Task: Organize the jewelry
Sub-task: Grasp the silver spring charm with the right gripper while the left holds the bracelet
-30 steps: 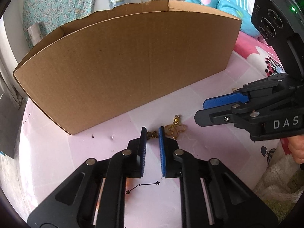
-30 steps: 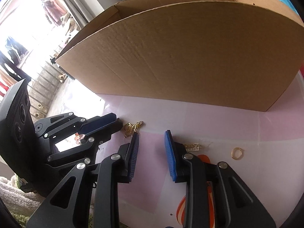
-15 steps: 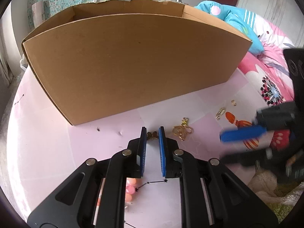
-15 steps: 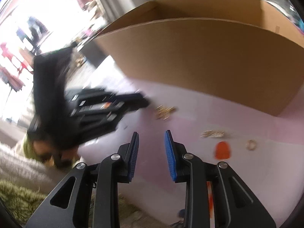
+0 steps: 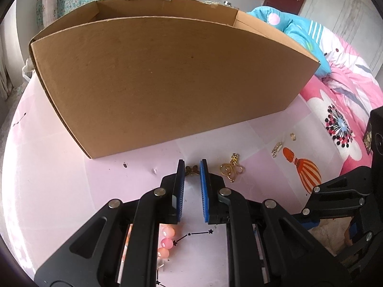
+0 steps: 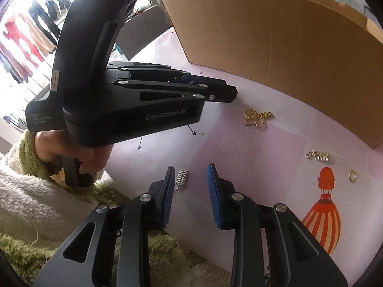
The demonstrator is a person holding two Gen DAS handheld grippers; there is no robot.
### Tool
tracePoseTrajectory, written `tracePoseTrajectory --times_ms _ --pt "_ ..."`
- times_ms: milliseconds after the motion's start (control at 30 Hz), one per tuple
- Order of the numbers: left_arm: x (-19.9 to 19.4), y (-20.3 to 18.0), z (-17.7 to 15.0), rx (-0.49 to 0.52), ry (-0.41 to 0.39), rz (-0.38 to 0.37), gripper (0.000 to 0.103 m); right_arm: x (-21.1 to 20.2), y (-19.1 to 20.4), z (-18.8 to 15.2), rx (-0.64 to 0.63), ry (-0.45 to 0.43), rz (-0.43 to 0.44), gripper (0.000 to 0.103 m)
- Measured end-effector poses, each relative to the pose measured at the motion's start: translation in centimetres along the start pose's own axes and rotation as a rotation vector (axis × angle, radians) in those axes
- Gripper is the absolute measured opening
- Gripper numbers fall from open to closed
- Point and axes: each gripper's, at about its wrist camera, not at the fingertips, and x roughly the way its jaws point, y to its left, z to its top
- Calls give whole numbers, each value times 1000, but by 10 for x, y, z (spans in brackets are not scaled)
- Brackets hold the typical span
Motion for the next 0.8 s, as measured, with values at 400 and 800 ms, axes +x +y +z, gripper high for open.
tracePoseTrajectory --times_ms 400,800 --pt "-2 2 -1 2 -6 -5 11 8 56 -8 -209 32 -146 13" --pt "-3 3 -1 5 -11 -6 12 -9 26 -6 -42 -13 -146 5"
